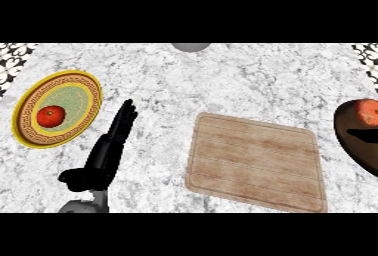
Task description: Pick the squash from the cutting board and place it in the pan
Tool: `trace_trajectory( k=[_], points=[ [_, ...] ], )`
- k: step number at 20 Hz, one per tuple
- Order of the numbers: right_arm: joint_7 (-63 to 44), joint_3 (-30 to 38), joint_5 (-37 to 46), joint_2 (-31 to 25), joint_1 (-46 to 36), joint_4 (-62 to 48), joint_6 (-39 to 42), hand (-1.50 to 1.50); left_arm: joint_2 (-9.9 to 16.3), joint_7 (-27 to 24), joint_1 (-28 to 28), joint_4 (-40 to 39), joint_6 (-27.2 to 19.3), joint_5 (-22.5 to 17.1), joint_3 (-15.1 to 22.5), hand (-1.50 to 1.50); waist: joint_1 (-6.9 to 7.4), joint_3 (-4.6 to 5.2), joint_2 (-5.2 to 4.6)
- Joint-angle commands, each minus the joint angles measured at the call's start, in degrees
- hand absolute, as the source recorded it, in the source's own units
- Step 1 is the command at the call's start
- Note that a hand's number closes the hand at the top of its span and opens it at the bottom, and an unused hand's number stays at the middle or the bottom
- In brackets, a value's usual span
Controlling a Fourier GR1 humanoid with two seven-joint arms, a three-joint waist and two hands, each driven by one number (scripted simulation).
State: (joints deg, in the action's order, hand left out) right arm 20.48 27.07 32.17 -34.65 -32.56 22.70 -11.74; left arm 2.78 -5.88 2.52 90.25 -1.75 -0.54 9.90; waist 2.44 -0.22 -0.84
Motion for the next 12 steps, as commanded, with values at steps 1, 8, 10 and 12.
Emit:
trace_trajectory(
  k=[1, 8, 10, 12],
  points=[
    [5.0, 3.3, -3.4, 0.3, -4.5, -3.3, -0.4, -1.50, 0.4, -0.9, 2.1, -2.1, -0.1, -0.4, -2.2, 0.00, -0.47, -0.01, 0.01],
    [15.2, 13.0, -14.5, -2.9, -0.3, -4.6, 5.7, -1.50, 1.7, -1.9, -4.9, 2.1, 1.8, -0.8, -1.0, 0.00, -1.23, 0.05, 0.46],
    [13.8, 14.2, -16.6, -5.7, -1.2, -5.7, 11.7, -1.50, -0.6, -1.4, 1.1, -2.5, -1.1, 0.8, -1.7, 0.00, -1.96, 0.07, 0.40],
    [17.3, 15.7, -18.7, -6.9, 2.8, -6.9, 16.5, -1.50, -0.2, -0.4, -2.1, 1.3, -0.8, 1.3, -0.1, 0.00, -1.83, 0.04, 0.55]
  ],
)
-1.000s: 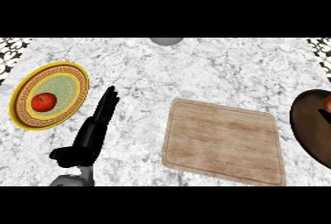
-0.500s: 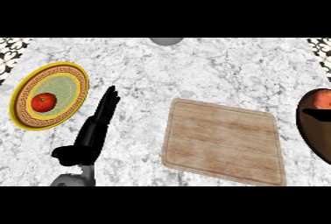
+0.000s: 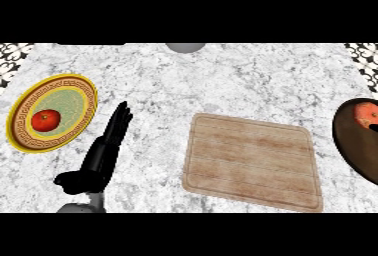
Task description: Pick the squash from the cutting board and place it in the pan
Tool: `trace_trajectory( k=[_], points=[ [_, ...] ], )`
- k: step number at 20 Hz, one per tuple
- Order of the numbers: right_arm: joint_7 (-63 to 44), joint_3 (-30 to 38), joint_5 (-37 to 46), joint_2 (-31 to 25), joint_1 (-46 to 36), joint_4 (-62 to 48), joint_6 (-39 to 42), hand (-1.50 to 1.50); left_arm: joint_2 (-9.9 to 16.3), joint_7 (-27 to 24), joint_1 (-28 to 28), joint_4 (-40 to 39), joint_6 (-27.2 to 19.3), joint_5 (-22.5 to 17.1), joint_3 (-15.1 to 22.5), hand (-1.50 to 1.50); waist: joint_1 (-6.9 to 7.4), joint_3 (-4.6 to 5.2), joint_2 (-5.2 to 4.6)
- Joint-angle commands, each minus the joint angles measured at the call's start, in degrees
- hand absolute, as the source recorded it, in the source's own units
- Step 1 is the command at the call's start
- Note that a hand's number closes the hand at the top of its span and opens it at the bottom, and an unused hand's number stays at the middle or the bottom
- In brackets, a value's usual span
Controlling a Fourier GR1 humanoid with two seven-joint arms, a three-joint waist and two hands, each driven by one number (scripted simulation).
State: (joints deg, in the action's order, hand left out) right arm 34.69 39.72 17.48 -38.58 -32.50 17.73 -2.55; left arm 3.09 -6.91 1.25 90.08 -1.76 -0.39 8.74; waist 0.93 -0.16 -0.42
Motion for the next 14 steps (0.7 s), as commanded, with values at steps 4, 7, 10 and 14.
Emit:
trace_trajectory(
  k=[4, 7, 10, 14],
  points=[
    [3.8, 3.8, -6.8, -6.4, 6.0, -2.3, 19.6, -1.50, 1.1, -1.6, -1.0, -1.3, 1.4, -0.8, -1.5, 0.00, -0.88, 0.09, 0.31],
    [6.8, 3.7, -7.7, -8.5, 9.3, -3.1, 27.1, -1.50, -0.3, 3.9, -0.6, 3.5, -1.1, 0.9, 0.4, 0.00, -0.58, 0.03, 0.34],
    [14.0, 2.3, -7.4, -7.4, 15.2, -2.4, 30.8, -1.50, 2.4, 1.8, 1.0, 1.2, 2.8, -2.4, -3.2, 0.00, -0.85, 0.06, 0.30],
    [16.9, 1.7, -9.0, -7.1, 19.6, 0.5, 33.1, -1.50, -0.4, 2.2, 0.4, 1.5, -0.3, 0.8, -0.4, 0.00, -1.27, 0.14, 0.49]
  ],
)
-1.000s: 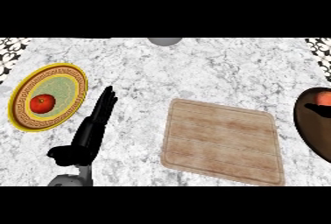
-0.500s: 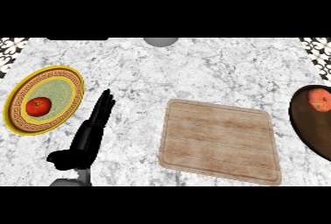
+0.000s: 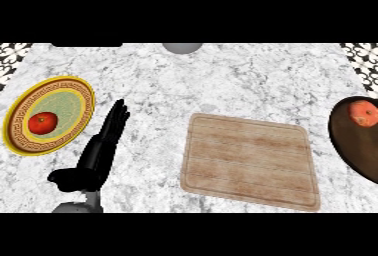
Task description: Pick the squash from the cutting board and place it in the pan
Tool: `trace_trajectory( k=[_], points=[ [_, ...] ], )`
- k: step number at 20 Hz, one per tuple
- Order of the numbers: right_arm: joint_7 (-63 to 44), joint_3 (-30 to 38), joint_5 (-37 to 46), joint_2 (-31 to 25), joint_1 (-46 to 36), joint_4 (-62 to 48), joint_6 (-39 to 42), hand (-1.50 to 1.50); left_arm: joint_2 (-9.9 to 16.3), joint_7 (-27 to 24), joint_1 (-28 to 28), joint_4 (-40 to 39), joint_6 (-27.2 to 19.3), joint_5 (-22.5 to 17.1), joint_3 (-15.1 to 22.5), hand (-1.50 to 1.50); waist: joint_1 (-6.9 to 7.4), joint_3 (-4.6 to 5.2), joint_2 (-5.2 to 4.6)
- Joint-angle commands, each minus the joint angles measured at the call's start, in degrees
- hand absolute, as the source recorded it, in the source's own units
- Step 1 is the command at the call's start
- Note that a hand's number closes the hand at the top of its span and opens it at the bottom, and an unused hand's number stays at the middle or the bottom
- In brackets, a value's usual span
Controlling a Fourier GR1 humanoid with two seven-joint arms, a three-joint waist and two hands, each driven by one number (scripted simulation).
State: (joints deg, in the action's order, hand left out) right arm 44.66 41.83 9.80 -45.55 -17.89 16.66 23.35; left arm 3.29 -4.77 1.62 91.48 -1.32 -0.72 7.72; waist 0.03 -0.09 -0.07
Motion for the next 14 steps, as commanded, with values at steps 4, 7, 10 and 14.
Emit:
trace_trajectory(
  k=[4, 7, 10, 14],
  points=[
    [8.9, -2.0, -1.2, 0.3, 6.4, 2.6, 4.8, -1.50, -0.5, -1.1, -1.6, -0.2, -0.5, 2.0, 1.0, 0.00, 0.10, 0.01, 0.03],
    [8.8, -2.7, -2.5, 0.9, 9.5, 5.5, 6.0, -1.50, -0.1, 0.5, 0.0, 0.0, 0.1, 0.1, -1.1, 0.00, -0.22, 0.08, 0.13],
    [9.5, -4.1, -2.3, 1.8, 9.1, 5.2, 4.3, -1.50, 0.1, -1.3, 0.7, -1.7, 0.6, 0.4, -1.5, 0.00, 0.06, 0.02, 0.02],
    [10.3, -5.2, -3.4, 2.6, 13.5, 8.3, 3.9, -1.50, -0.8, -1.3, 1.5, -3.1, 0.5, 0.0, -2.0, 0.00, -0.23, 0.05, 0.05]
  ],
)
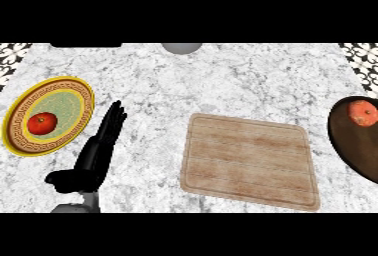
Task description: Pick the squash from the cutting board and place it in the pan
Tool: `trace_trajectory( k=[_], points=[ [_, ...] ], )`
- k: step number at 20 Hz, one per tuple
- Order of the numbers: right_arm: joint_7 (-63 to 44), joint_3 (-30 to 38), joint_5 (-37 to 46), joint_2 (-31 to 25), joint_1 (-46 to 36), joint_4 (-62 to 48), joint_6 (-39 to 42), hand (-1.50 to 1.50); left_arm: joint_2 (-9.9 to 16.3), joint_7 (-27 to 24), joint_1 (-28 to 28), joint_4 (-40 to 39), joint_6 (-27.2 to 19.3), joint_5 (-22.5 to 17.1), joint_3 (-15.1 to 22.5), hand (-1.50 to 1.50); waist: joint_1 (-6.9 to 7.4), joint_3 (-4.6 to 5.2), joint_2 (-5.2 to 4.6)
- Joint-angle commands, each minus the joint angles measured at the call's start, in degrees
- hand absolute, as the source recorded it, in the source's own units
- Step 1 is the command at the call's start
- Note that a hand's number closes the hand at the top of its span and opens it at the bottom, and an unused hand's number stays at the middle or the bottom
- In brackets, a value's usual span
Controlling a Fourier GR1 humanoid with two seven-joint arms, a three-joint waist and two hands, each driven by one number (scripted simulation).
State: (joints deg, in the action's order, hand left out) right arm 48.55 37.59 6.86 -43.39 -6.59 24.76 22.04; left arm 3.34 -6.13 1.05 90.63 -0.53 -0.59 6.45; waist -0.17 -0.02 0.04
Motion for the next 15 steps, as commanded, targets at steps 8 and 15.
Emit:
trace_trajectory(
  k=[8, 15],
  points=[
    [5.9, -1.8, -2.9, -0.4, 4.8, 1.7, 2.6, -1.50, -2.0, 0.3, -1.8, 1.7, -1.0, 2.8, 2.8, 0.00, 0.12, -0.01, 0.00],
    [5.0, -2.8, -4.5, -0.4, 10.1, 10.9, -0.8, -1.50, -0.8, 4.7, -0.2, 4.6, -0.4, 0.6, -0.1, 0.00, -0.27, 0.07, 0.09]
  ],
)
